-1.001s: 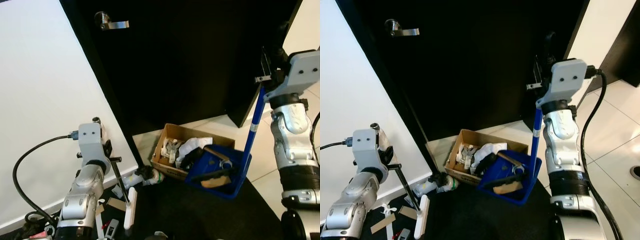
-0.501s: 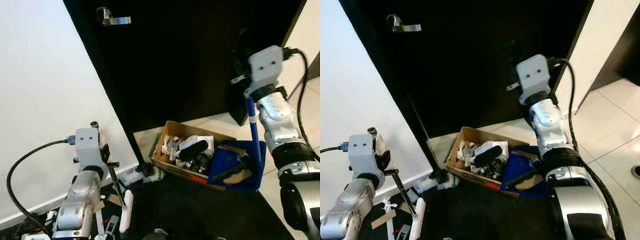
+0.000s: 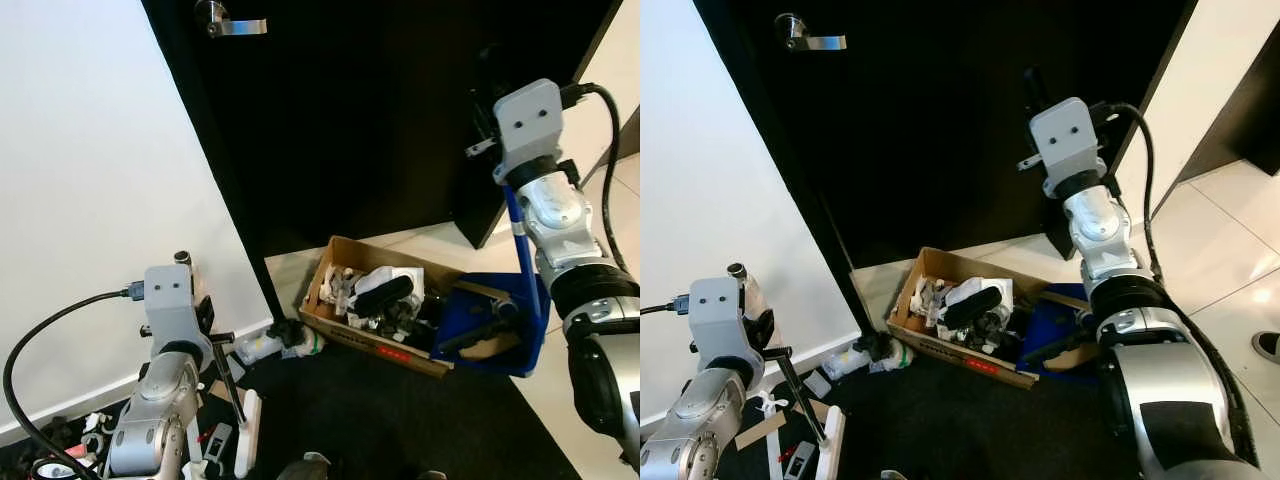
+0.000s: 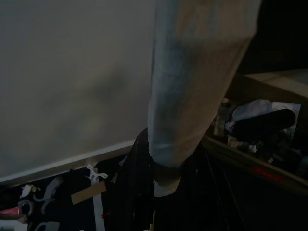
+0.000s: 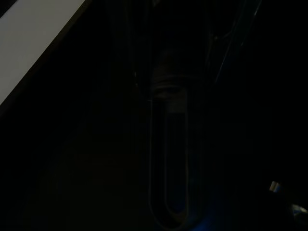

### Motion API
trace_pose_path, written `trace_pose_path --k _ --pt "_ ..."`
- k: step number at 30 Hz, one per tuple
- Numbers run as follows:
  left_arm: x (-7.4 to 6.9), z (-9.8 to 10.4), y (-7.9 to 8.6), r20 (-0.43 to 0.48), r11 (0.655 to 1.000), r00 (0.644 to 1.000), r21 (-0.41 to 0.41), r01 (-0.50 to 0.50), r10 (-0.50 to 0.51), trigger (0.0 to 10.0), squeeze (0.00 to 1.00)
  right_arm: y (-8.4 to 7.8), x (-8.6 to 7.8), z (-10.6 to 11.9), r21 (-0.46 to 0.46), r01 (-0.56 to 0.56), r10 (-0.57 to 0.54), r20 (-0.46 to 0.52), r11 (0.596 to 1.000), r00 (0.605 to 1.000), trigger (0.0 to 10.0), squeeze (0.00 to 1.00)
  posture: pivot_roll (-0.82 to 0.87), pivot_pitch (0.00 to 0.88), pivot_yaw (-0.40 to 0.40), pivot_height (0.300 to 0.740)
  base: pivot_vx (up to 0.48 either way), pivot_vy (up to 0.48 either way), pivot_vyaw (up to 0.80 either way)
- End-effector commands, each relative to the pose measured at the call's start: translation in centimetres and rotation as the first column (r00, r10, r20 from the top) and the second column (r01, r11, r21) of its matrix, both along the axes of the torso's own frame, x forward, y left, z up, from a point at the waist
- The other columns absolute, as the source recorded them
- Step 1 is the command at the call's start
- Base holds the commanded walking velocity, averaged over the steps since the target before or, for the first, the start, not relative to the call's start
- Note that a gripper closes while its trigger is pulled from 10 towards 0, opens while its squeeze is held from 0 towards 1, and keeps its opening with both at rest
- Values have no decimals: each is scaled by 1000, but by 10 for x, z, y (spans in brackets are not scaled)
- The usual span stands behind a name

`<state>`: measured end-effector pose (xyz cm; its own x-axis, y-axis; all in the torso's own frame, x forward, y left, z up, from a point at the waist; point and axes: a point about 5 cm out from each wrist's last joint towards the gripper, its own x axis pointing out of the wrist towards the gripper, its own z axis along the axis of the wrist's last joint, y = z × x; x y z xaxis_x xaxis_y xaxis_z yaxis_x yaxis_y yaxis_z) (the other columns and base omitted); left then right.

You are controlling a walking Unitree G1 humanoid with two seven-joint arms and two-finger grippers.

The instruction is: Sweep floor

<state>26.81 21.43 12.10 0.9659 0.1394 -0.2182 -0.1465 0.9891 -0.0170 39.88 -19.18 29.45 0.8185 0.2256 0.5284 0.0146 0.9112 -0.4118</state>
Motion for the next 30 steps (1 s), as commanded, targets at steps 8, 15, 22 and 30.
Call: trace_pose_path --k 8,15,22,30 --pt "0 3 -1 12 1000 1000 3 -8 8 10000 0 4 1 23 85 -33 28 59 996 998 10000 0 97 232 60 740 0 0 0" --pt "-2 3 0 9 1000 1000 2 -14 14 10000 0 10 -1 26 -73 -4 12 103 997 995 10000 0 100 234 56 740 0 0 0" --pt "-2 3 0 9 1000 1000 1 -13 13 10000 0 8 -1 24 -100 15 -5 105 995 994 10000 0 97 233 59 740 0 0 0" --pt "-1 3 -1 11 1000 1000 0 -8 8 10000 0 -1 0 26 47 1 -5 78 999 997 10000 0 95 232 63 740 0 0 0"
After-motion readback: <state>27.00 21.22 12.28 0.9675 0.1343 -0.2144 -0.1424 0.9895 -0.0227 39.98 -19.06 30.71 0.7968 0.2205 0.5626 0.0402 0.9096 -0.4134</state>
